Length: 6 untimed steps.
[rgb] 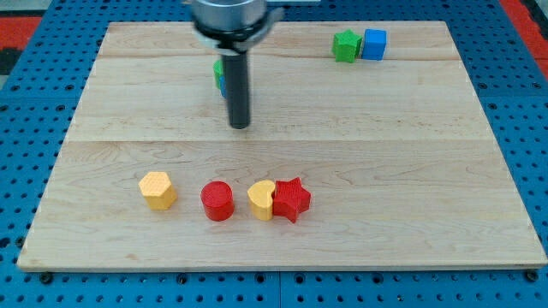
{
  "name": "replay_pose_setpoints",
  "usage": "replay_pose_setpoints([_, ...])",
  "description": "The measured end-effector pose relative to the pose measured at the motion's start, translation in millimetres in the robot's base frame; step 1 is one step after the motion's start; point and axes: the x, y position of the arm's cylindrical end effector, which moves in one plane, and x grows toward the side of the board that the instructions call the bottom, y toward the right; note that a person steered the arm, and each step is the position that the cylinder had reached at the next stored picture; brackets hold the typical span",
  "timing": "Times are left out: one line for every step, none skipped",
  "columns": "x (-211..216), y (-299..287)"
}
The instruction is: Place the blue triangle bottom left to the green star
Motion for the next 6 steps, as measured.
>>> replay_pose_setpoints([-19.1, -19.6])
replay_pose_setpoints([-49.7, -19.6])
replay_pose_setpoints([-76.6, 10.0])
replay_pose_setpoints([-102.0, 54.6])
replay_pose_setpoints([-120.6, 87.4])
replay_pose_setpoints([-128.3, 116.3])
